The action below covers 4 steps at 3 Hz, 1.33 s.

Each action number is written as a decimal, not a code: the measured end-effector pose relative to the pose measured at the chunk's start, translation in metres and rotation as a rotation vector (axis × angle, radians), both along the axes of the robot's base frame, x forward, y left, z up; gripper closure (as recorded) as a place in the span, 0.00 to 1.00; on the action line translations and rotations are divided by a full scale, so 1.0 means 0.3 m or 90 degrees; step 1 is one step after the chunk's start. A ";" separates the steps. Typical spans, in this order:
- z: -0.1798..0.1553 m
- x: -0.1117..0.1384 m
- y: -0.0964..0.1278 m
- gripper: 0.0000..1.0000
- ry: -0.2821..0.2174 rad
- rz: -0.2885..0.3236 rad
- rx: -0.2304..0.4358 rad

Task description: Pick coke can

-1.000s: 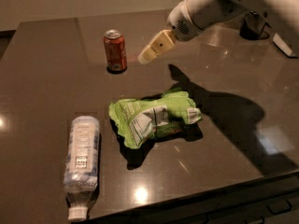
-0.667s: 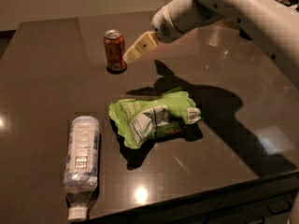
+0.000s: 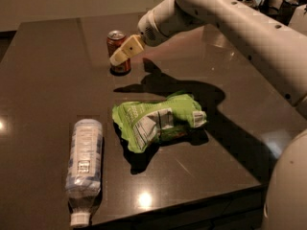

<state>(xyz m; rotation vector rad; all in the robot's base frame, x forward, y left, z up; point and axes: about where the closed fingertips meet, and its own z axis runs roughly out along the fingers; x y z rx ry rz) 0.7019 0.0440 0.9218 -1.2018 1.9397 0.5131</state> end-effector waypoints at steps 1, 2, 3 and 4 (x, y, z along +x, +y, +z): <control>-0.017 0.024 0.070 0.00 0.003 0.014 0.010; -0.034 0.042 0.145 0.25 0.012 0.030 0.022; -0.040 0.046 0.169 0.47 0.018 0.035 0.027; -0.005 0.041 0.153 0.72 0.017 0.042 0.039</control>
Offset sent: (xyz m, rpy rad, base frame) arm 0.0183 0.0570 -0.0100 0.0470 0.0168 0.0611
